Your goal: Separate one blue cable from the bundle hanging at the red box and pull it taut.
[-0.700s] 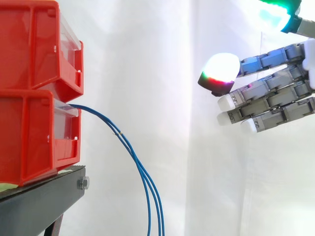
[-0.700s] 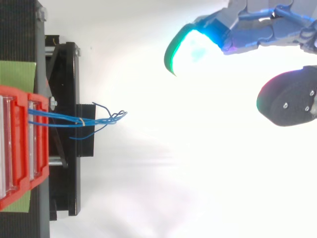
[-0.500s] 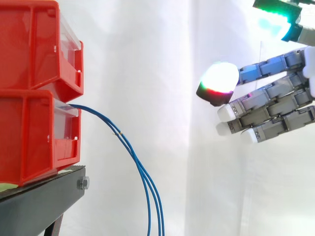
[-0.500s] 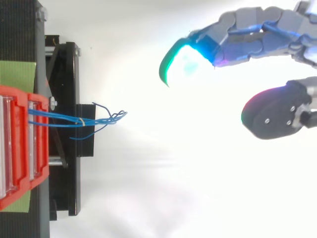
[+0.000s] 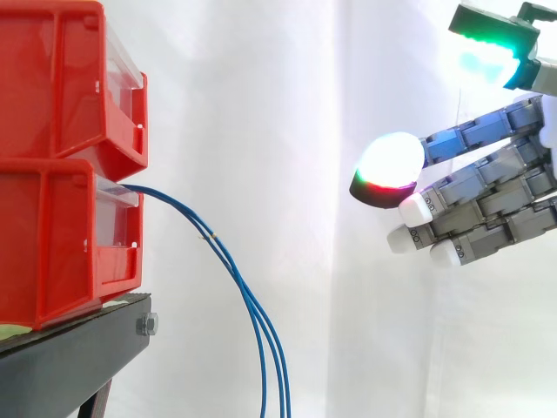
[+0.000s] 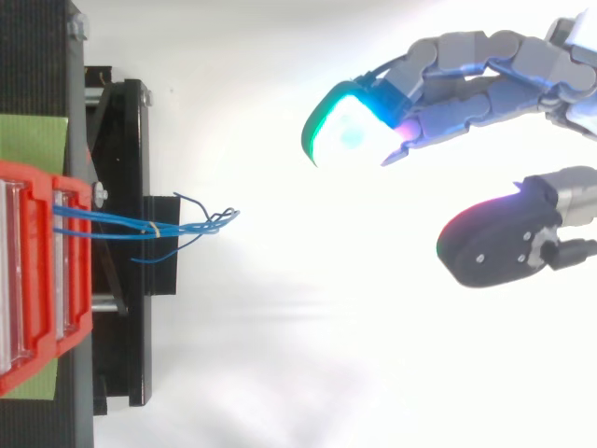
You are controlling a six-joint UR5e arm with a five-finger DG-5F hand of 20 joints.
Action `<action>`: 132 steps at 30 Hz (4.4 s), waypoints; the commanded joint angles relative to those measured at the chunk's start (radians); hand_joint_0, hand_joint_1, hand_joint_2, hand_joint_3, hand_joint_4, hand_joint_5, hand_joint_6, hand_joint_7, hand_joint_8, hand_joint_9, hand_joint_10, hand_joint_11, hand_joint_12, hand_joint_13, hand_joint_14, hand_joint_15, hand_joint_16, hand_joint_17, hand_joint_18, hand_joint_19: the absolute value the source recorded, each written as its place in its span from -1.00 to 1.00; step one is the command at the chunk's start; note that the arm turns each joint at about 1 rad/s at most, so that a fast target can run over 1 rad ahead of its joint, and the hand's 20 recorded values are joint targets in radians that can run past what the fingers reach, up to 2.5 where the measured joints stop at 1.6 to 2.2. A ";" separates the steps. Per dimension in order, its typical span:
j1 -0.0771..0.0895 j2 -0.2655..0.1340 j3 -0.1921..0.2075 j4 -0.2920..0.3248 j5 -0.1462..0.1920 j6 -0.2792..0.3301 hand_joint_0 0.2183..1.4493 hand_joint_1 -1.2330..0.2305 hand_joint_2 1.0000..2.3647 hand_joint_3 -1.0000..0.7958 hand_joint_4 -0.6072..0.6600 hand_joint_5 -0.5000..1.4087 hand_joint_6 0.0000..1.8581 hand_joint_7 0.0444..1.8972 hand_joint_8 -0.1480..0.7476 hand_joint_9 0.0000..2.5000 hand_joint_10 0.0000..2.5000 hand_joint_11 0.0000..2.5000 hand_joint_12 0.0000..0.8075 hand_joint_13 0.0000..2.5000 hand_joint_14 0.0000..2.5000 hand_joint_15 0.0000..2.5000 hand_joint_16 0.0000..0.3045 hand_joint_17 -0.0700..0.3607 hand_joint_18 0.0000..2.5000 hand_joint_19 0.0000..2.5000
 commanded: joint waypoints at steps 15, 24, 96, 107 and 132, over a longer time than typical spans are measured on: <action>0.039 -0.019 0.001 0.027 0.069 -0.080 -0.47 -0.20 -1.00 -0.40 0.33 -0.67 -0.46 -0.13 -0.04 -0.51 -1.00 -0.82 -0.21 -0.70 -1.00 -0.90 -0.75 -0.28 -0.82 -0.80; 0.039 -0.100 0.018 0.055 0.069 -0.014 -0.46 -0.19 -0.99 -0.40 0.34 -0.67 -0.46 -0.13 -0.03 -0.51 -1.00 -0.81 -0.21 -0.70 -1.00 -0.89 -0.75 -0.28 -0.82 -0.80; 0.001 -0.418 0.297 0.162 -0.058 0.213 -0.46 -0.09 -1.00 -0.43 0.45 -0.61 -0.46 -0.01 0.04 -0.35 -0.99 -0.68 -0.15 -0.49 -0.99 -0.73 -0.74 -0.26 -0.66 -0.69; -0.039 -0.418 0.297 0.147 -0.195 0.216 -0.42 -0.28 -1.00 -0.43 0.36 -0.60 -0.46 0.12 0.04 -0.35 -0.99 -0.66 -0.16 -0.47 -0.99 -0.71 -0.74 -0.27 -0.64 -0.68; -0.059 -0.362 0.302 0.158 -0.281 0.210 -0.37 -0.23 -0.99 -0.34 0.24 -0.59 -0.46 0.28 0.04 -0.31 -0.99 -0.61 -0.17 -0.40 -0.99 -0.66 -0.75 -0.28 -0.57 -0.65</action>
